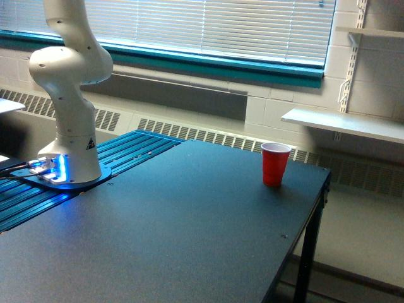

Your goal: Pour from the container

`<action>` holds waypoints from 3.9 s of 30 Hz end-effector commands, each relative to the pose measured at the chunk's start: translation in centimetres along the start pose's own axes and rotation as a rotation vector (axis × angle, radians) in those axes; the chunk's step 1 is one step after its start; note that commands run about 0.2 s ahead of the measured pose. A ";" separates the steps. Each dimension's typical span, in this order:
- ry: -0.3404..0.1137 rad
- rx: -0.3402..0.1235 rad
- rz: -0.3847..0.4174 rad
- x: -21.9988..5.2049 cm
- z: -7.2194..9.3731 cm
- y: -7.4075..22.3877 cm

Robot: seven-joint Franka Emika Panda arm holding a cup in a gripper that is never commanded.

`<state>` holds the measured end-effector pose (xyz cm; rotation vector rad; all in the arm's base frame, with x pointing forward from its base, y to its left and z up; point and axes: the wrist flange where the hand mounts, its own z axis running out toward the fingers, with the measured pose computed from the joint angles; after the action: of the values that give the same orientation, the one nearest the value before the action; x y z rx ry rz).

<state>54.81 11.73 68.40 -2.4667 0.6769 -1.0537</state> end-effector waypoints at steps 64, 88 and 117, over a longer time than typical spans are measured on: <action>-0.288 -0.038 -0.290 -23.4 3.3 7.5; -0.402 -0.118 -0.311 -27.0 6.7 8.6; -0.482 -0.232 -0.308 -29.9 11.1 8.5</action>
<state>42.38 22.74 40.03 -2.9339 0.2359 -0.4609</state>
